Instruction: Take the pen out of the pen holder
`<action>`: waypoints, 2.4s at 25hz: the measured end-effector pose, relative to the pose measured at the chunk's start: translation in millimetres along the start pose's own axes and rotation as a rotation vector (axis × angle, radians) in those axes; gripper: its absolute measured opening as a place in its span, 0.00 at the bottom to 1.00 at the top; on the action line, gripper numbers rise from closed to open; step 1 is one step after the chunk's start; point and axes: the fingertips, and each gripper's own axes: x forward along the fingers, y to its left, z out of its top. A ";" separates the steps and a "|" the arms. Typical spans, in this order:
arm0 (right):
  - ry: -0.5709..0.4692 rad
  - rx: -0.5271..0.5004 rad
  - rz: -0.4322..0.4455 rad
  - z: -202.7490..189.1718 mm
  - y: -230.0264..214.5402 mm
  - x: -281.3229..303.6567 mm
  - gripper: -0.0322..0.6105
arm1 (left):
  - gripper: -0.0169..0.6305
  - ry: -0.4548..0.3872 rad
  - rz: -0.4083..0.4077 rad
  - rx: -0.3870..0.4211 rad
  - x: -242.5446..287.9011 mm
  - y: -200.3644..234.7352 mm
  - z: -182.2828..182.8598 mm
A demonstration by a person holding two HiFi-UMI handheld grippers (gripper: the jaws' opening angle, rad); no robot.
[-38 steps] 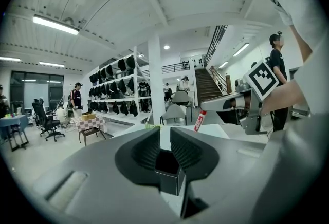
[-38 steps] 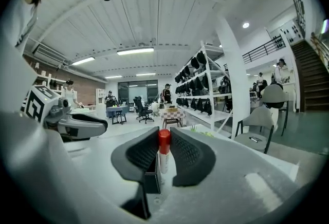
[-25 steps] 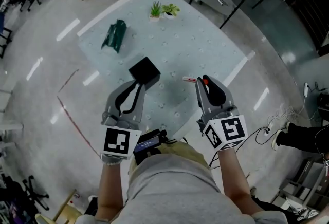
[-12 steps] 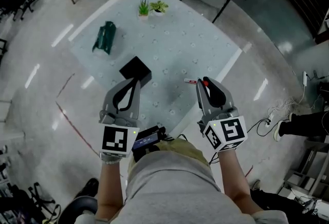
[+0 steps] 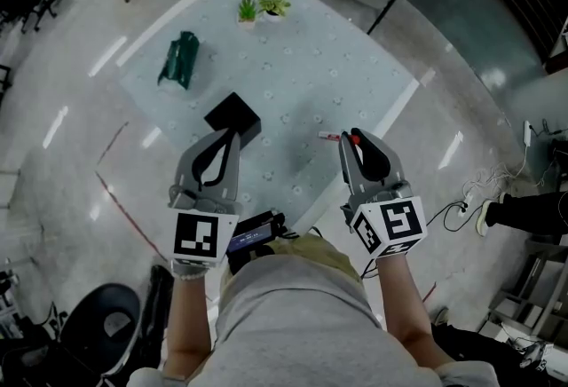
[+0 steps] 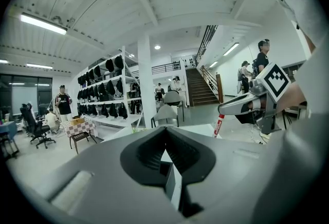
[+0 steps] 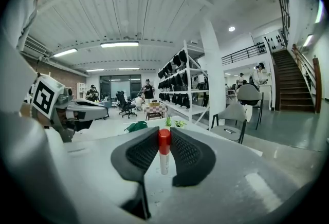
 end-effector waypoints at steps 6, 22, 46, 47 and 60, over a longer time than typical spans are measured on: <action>0.005 -0.004 0.006 -2.1 2.4 3.4 0.15 | 0.03 0.009 -0.001 0.005 -0.2 0.8 -3.9; 0.007 -0.010 0.021 -2.7 6.9 7.9 0.15 | 0.03 0.013 0.004 0.003 -0.7 3.3 -7.3; 0.015 -0.018 0.035 -2.1 11.2 9.9 0.15 | 0.03 0.021 0.005 0.002 -3.4 3.3 -6.7; 0.016 -0.019 0.036 -2.1 11.5 9.8 0.15 | 0.03 0.023 0.005 0.003 -3.5 3.2 -6.6; 0.018 -0.019 0.039 -3.7 12.1 11.0 0.15 | 0.03 0.022 0.008 0.002 -3.7 3.5 -8.2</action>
